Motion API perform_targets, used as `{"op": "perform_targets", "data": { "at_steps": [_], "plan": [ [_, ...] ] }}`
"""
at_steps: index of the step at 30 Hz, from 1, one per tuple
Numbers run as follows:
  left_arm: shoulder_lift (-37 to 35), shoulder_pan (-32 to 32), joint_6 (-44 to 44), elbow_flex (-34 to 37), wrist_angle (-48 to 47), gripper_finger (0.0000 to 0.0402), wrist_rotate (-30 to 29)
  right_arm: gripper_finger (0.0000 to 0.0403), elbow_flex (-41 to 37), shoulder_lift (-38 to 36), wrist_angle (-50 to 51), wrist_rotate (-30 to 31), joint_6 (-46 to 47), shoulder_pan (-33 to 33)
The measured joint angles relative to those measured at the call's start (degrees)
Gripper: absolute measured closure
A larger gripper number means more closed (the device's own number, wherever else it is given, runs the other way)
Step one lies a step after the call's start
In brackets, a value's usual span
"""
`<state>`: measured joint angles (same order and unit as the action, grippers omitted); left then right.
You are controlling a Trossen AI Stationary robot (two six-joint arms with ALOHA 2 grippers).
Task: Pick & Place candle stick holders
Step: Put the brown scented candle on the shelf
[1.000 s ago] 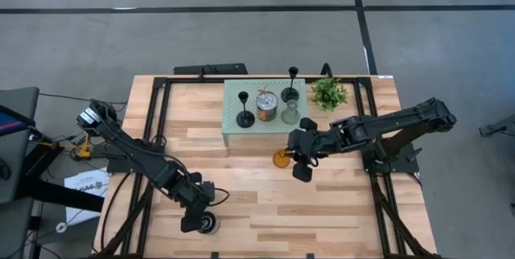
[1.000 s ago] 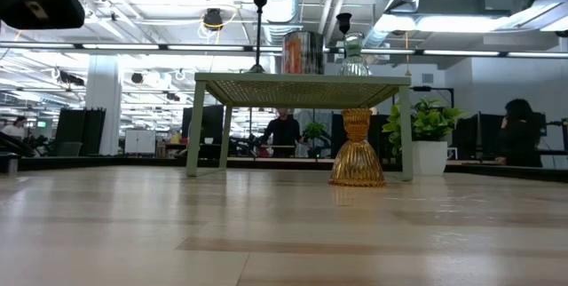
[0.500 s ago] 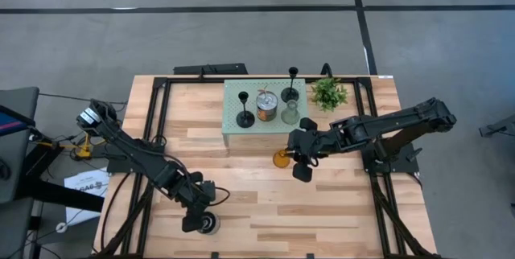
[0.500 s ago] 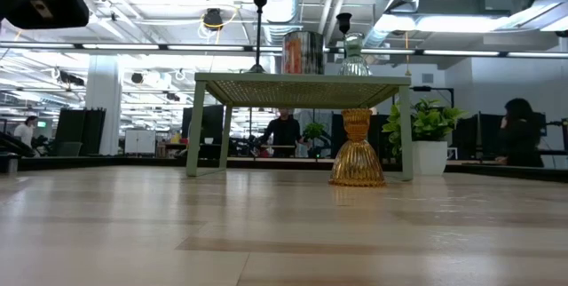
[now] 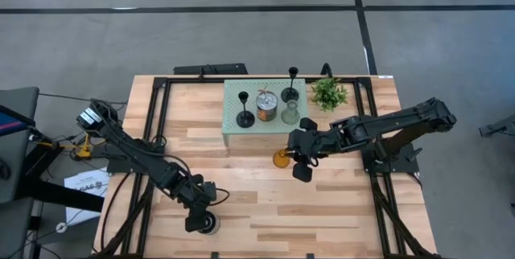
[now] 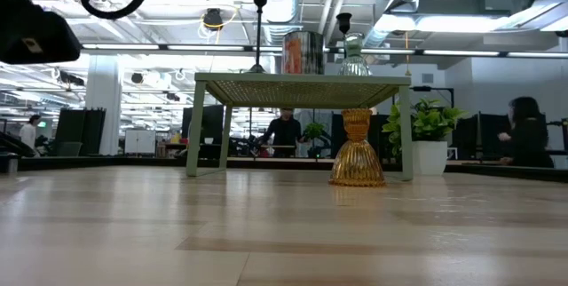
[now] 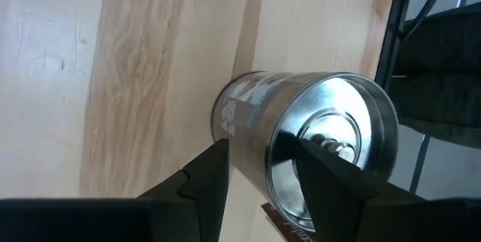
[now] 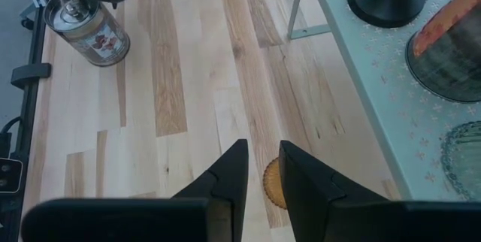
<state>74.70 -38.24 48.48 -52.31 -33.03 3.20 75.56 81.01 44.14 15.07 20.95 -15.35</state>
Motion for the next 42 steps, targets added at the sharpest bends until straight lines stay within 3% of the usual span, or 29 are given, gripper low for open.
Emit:
{"op": "perform_targets", "data": {
  "at_steps": [7,17,31,42],
  "plan": [
    [-0.09,0.00,0.04,0.59,0.92,0.0267,0.24,0.0333,0.01,0.00,0.01,0.00,0.00,0.00],
    [-0.15,0.02,0.04,0.57,1.17,0.0388,-0.24,0.0333,0.00,0.00,0.01,0.00,-0.01,0.01],
    [-1.87,0.58,1.92,0.89,0.18,0.0397,-3.78,0.0333,0.01,0.00,0.19,0.01,-0.52,0.01],
    [-10.50,3.14,4.52,0.85,0.25,0.0399,-8.57,0.0333,-0.01,0.00,0.48,0.02,-0.55,0.00]
  ]
}}
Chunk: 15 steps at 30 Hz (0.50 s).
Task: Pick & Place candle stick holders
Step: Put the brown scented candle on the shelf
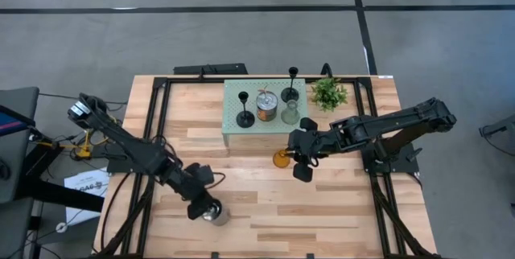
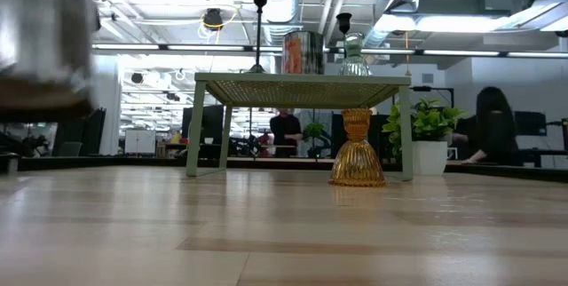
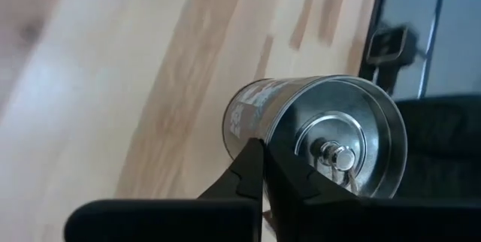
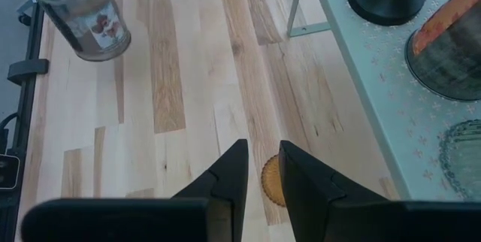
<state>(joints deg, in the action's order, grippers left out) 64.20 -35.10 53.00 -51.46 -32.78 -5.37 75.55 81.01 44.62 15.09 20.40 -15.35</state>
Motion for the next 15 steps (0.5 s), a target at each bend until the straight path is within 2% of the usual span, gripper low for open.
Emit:
{"op": "perform_targets", "data": {
  "at_steps": [6,11,15],
  "plan": [
    [-5.54,3.23,-0.02,-2.43,-2.58,0.0400,-3.88,0.0333,0.00,0.00,0.00,-0.01,0.01,0.00],
    [-6.85,6.06,-3.32,-10.52,-9.49,0.0400,-7.06,0.0333,0.00,0.00,0.00,0.00,0.01,0.00],
    [-6.17,8.35,-4.71,-18.72,-18.92,0.0400,-7.12,0.0333,0.00,0.00,0.09,0.00,0.01,0.01]
  ]
}}
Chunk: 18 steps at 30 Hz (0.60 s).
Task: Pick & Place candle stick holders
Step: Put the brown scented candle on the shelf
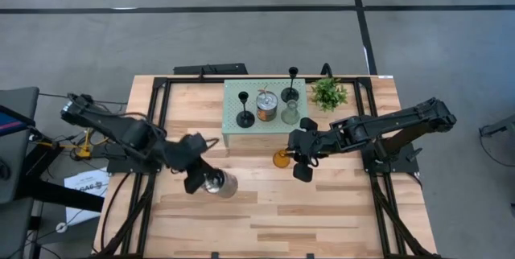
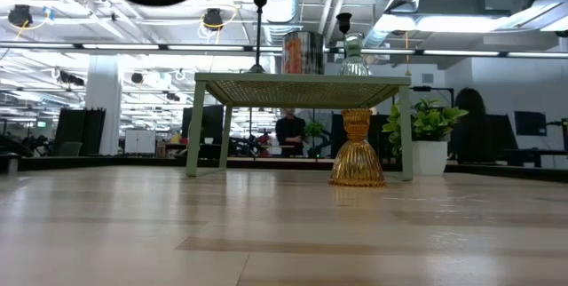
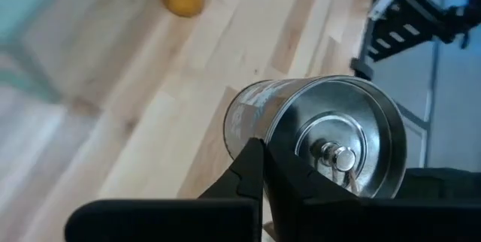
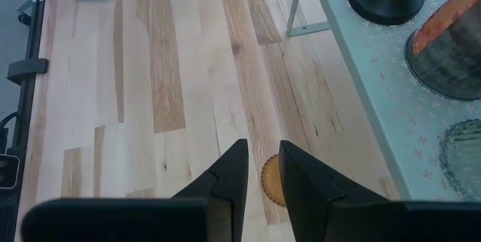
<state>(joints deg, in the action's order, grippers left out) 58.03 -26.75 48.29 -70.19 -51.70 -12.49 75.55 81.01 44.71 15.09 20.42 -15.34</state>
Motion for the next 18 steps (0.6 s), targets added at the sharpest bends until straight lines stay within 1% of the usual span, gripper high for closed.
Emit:
{"op": "perform_targets", "data": {
  "at_steps": [3,5,8,10,14,18],
  "plan": [
    [1.28,1.83,-0.32,-7.01,-9.05,0.0400,-1.76,0.0333,0.00,0.00,0.09,0.00,-0.01,0.14],
    [2.28,3.14,-2.15,-12.01,-14.13,0.0400,-3.45,0.0333,0.00,0.00,0.32,0.00,-0.01,0.14],
    [3.77,5.94,-5.98,-19.28,-18.73,0.0400,-5.42,0.0333,0.00,0.00,0.33,0.68,-0.94,0.14],
    [4.37,8.36,-9.22,-22.79,-20.93,0.0400,-7.14,0.0333,0.00,0.00,0.33,1.38,-1.06,0.14],
    [4.44,13.88,-15.01,-26.44,-21.35,0.0400,-10.59,0.0333,0.00,0.00,0.33,1.92,-1.05,0.14],
    [4.23,20.21,-19.82,-27.33,-22.27,0.0400,-12.30,0.0333,0.00,0.00,0.33,1.92,-1.03,0.14]
  ]
}}
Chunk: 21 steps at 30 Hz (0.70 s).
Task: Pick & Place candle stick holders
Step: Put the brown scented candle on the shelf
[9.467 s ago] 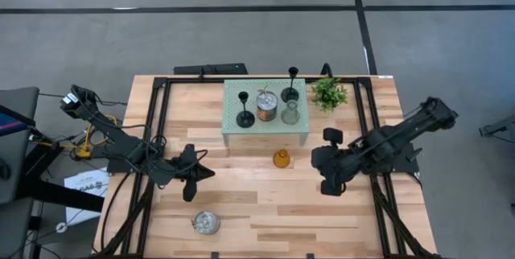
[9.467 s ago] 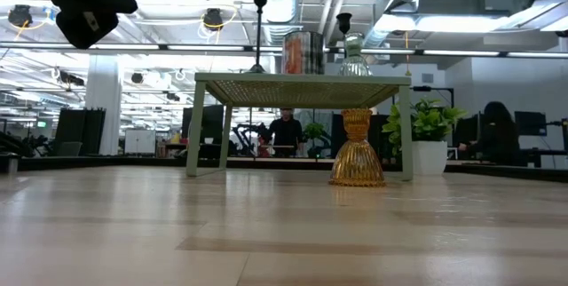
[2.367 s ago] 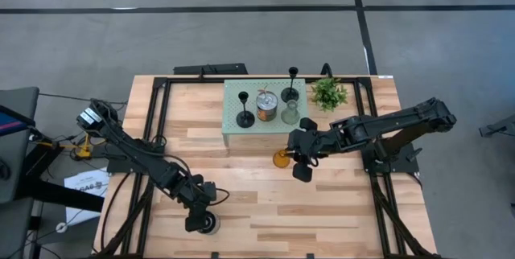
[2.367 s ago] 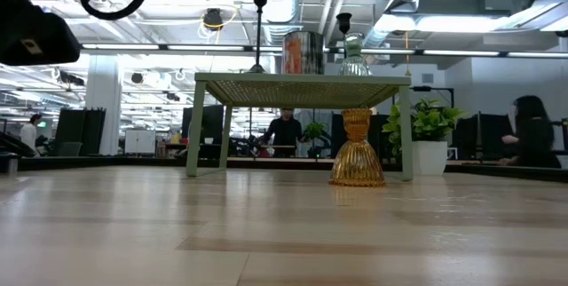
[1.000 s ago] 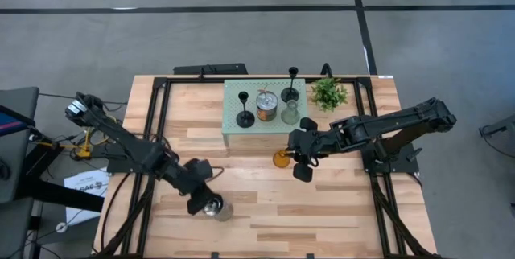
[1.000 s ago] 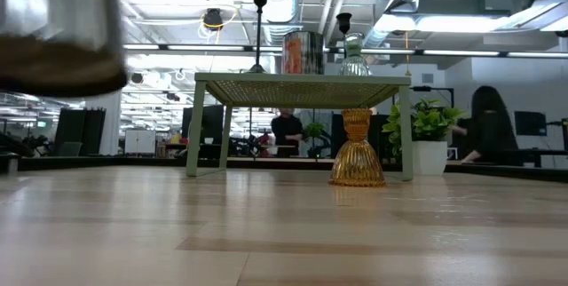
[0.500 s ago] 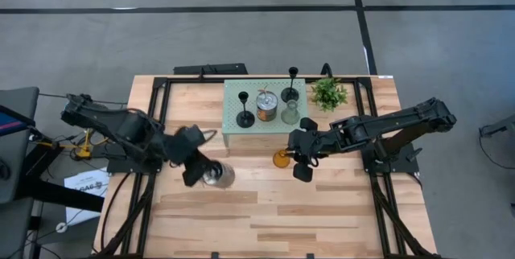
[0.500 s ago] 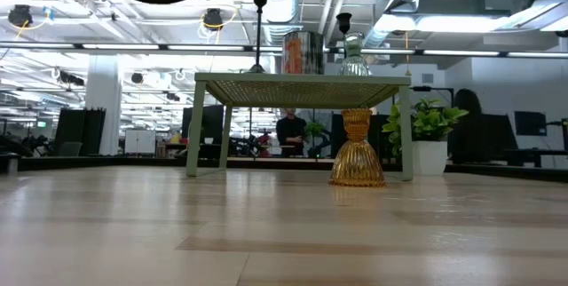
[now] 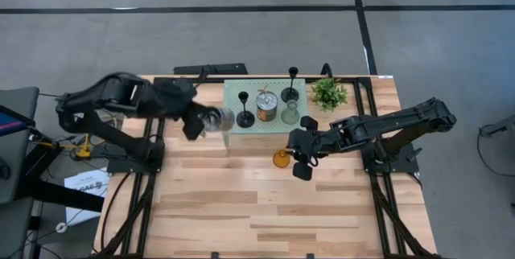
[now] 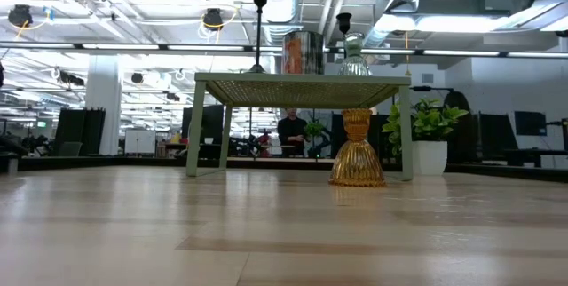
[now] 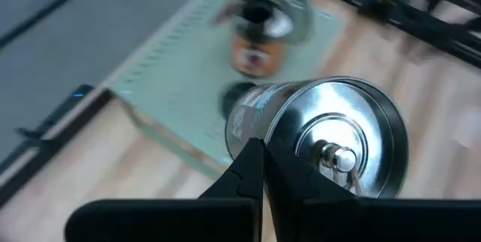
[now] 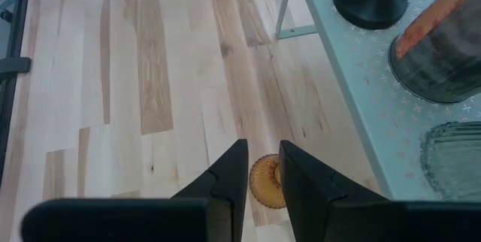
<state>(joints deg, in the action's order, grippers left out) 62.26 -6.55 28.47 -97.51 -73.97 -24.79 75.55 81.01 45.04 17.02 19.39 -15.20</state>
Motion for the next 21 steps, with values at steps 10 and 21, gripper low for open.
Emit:
{"op": "perform_targets", "data": {
  "at_steps": [10,21],
  "plan": [
    [4.04,13.56,-10.50,-0.05,-2.19,0.0399,1.48,0.0333,0.00,0.00,0.06,0.10,0.10,0.00],
    [9.57,30.88,-22.58,-0.02,9.70,0.0397,15.87,0.0333,0.00,0.00,0.23,1.05,0.12,-0.02]
  ]
}}
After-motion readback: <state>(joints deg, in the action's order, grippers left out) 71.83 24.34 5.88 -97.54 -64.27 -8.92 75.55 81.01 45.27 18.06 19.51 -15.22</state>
